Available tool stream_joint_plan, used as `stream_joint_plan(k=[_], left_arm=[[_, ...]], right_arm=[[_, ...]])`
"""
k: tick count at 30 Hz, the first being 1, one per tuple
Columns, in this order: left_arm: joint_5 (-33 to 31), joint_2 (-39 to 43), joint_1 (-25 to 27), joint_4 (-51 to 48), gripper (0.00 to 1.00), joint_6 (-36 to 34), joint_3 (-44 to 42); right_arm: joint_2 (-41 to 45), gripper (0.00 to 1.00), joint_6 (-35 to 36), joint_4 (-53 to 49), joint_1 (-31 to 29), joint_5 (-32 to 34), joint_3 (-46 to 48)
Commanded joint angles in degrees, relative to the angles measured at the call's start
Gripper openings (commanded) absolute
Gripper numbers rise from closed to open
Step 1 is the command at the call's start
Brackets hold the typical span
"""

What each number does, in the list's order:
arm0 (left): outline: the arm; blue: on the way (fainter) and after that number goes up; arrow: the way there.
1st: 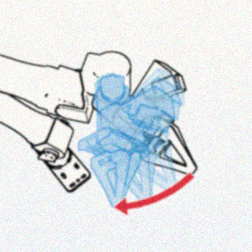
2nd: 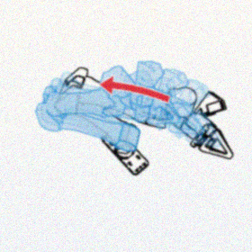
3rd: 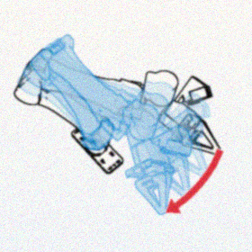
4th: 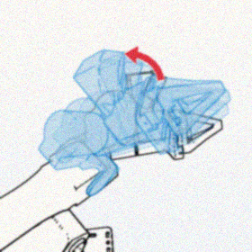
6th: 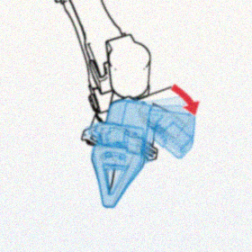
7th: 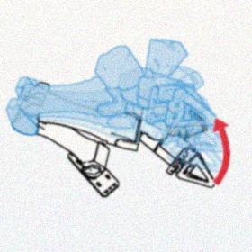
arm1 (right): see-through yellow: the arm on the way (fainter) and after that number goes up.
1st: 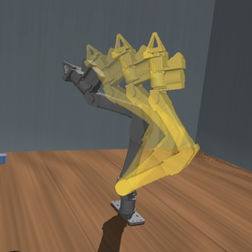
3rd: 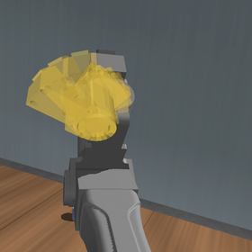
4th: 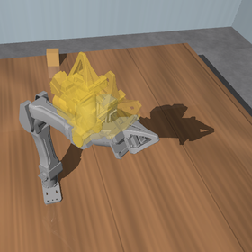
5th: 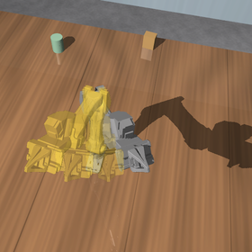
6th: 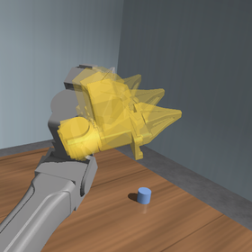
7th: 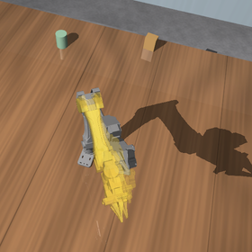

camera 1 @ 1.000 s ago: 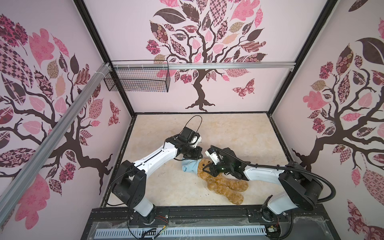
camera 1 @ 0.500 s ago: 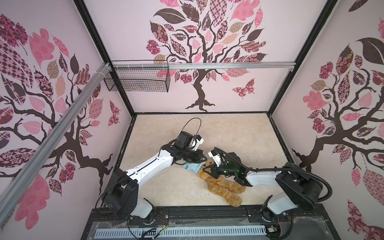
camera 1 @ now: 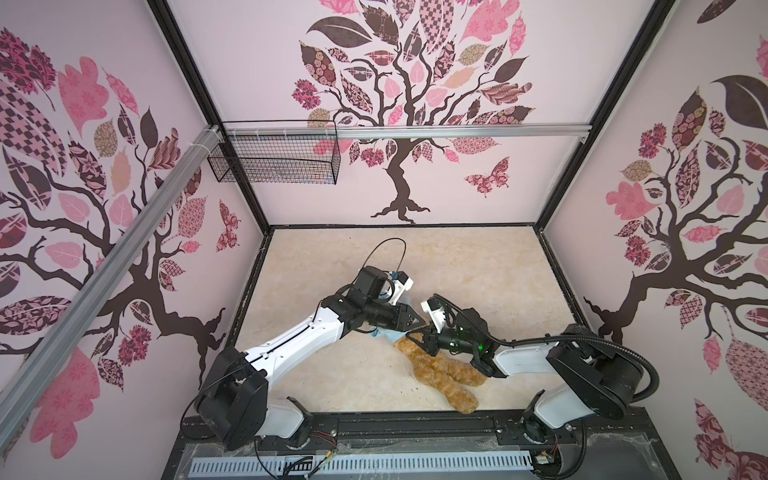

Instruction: Dress the teddy bear

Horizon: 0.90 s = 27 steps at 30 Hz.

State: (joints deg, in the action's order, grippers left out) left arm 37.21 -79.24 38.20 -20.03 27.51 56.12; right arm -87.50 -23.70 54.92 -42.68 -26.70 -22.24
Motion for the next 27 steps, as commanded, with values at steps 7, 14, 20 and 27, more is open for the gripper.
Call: stream_joint_plan(k=[7,14,20,27], left_arm=[[-3.04,5.45,0.21,-4.81,0.61,-3.95,1.17],[-8.78,8.74,-2.95,-14.53,0.62,-7.67,4.53],[-9.1,10.64,-12.13,-22.26,0.52,-9.52,6.09],[-7.06,10.56,-14.9,-28.21,0.43,-15.74,4.41]], right_arm=[[2.33,0.06,7.57,3.59,0.06,1.66,4.01],[6.73,0.05,14.08,-1.88,0.07,2.95,3.76],[10.64,0.06,21.51,-5.22,-0.01,2.44,4.06],[15.66,0.04,28.44,-4.5,-0.03,-0.65,5.7]])
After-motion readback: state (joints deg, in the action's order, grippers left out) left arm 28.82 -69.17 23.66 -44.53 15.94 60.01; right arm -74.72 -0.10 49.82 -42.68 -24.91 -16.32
